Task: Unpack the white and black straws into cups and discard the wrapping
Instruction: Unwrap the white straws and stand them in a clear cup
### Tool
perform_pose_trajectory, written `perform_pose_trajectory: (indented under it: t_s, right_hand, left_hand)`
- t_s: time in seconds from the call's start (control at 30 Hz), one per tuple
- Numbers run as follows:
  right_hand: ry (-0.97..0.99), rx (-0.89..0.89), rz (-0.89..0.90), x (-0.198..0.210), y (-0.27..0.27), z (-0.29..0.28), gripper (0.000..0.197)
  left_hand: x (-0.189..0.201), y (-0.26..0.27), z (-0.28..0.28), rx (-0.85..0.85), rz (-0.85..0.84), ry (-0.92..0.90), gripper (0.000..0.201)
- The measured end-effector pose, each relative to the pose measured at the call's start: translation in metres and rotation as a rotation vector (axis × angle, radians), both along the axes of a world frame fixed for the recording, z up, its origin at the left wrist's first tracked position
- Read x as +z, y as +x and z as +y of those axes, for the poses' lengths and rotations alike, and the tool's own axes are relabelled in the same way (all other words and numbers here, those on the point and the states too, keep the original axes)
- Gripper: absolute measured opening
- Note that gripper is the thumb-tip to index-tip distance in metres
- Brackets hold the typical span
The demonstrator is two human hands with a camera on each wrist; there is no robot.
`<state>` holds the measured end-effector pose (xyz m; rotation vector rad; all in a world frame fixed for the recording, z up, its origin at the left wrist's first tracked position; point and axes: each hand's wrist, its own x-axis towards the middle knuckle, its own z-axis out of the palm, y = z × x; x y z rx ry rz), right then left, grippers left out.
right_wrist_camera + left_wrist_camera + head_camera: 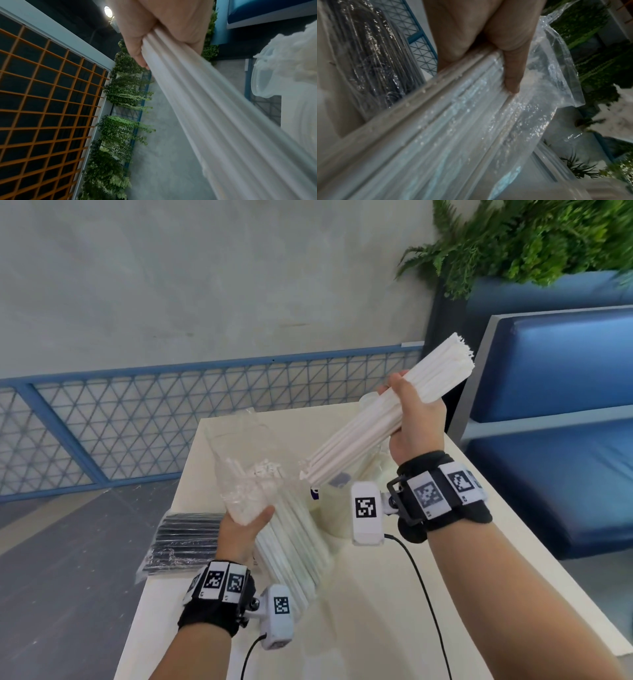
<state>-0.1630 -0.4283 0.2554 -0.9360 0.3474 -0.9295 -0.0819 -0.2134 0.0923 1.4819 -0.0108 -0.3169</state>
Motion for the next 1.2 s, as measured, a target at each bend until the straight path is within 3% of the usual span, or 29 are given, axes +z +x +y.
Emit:
perform_pose_trajectory:
  t_s: [0.17, 0.27, 0.47, 0.57, 0.7, 0.83, 1.07, 1.2]
  right_hand:
    - [-0.236, -0.197, 0.110, -0.006, 0.006, -0.007, 0.016]
    - [-0.363, -0.195, 0.230, -0.025, 0.017, -0.002, 0.026]
    - [-0.404, -0.143, 0.360, -0.074, 0.034, -0.002, 0.037]
    - [-0.580, -0.148, 0.368, -0.083, 0.032, -0.006, 0.041]
    - [-0.845, -0.284, 0.580, -0.095, 0.025, -0.015, 0.050]
    - [-0.736, 0.029, 0.626, -0.109, 0.019, -0.013, 0.064]
    - [-0.879, 0.067, 0.507, -0.109, 0.025, -0.011, 0.044]
    - [-1.046, 0.054, 0.627, -0.122, 0.030, -0.012, 0.037]
  left_hand:
    - [0.002, -0.003, -0.002, -0.021, -0.012, -0.020, 0.050]
    - [0.005, -0.010, -0.007, -0.062, -0.047, -0.052, 0.045]
    - [0.010, -0.019, -0.010, -0.124, -0.114, -0.053, 0.032]
    - [0.008, -0.018, -0.010, -0.119, -0.108, -0.054, 0.032]
    - [0.007, -0.016, -0.009, -0.119, -0.110, -0.055, 0.031]
    - [0.007, -0.015, -0.008, -0.117, -0.105, -0.063, 0.031]
    - [0.003, -0.013, -0.008, -0.136, -0.089, -0.075, 0.032]
    - [0.002, -0.011, -0.009, -0.130, -0.101, -0.069, 0.032]
